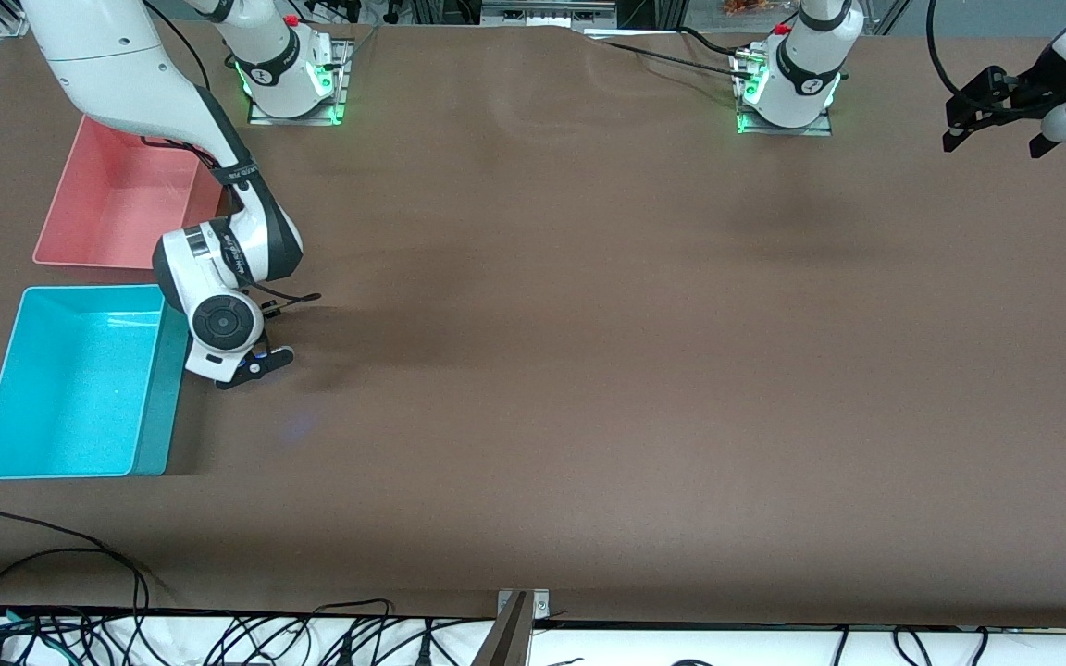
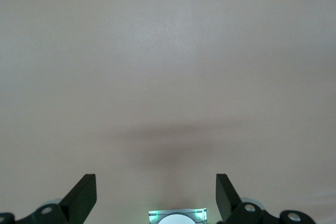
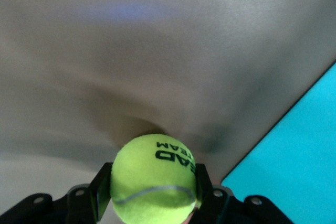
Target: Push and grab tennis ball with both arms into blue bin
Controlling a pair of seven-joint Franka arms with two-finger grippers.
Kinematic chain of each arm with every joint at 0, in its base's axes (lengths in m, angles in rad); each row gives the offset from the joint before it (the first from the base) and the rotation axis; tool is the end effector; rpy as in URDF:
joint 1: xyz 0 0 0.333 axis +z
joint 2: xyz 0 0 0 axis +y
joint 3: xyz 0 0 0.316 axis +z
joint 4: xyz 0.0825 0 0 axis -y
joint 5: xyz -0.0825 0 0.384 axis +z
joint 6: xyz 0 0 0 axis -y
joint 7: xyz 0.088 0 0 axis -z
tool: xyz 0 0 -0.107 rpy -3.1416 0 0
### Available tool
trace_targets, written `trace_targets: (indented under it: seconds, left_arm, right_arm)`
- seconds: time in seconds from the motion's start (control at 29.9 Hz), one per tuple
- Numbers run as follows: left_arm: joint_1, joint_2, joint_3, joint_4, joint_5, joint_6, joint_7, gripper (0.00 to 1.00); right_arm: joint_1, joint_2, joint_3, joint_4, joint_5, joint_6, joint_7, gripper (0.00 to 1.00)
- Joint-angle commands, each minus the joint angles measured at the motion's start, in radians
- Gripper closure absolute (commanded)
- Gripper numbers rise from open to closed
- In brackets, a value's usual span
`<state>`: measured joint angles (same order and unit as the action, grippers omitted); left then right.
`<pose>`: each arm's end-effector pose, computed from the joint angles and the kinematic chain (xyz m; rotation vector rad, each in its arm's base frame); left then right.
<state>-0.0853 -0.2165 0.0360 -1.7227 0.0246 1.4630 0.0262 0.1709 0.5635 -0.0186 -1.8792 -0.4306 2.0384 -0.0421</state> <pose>0.4736 -0.0184 0.6557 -3.1214 0.1162 0.0674 0.5882 0.0669 0.1858 2.6477 0.6352 -0.5267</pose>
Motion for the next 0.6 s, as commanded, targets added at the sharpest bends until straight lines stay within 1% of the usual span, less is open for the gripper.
trace_targets:
  seconds: [0.0,0.13,0.23,0.33,0.43,0.57]
  left_arm:
    - [-0.007,0.023,0.002,0.043,0.018,-0.023,-0.002,0.0]
    - [-0.007,0.049,0.002,0.077,0.015,-0.024,-0.011,0.0]
    - [-0.007,0.074,0.001,0.1,0.011,-0.023,-0.011,0.0]
    - [-0.007,0.097,0.002,0.117,-0.021,-0.023,-0.022,0.0]
    - [-0.007,0.114,0.004,0.118,-0.07,-0.02,-0.061,0.0]
    - [-0.013,0.161,-0.005,0.118,-0.074,0.034,-0.112,0.0]
  right_arm:
    - [-0.007,-0.027,0.015,0.092,0.006,-0.134,-0.022,0.77]
    - [-0.007,-0.033,0.019,0.176,0.081,-0.248,-0.057,0.77]
    - [-0.011,-0.034,0.008,0.238,0.115,-0.319,-0.132,0.77]
    - [-0.042,-0.04,-0.003,0.275,0.15,-0.378,-0.205,0.77]
    - [-0.089,-0.047,-0.006,0.287,0.188,-0.399,-0.284,0.77]
    - [-0.175,-0.048,-0.006,0.287,0.199,-0.393,-0.396,0.77]
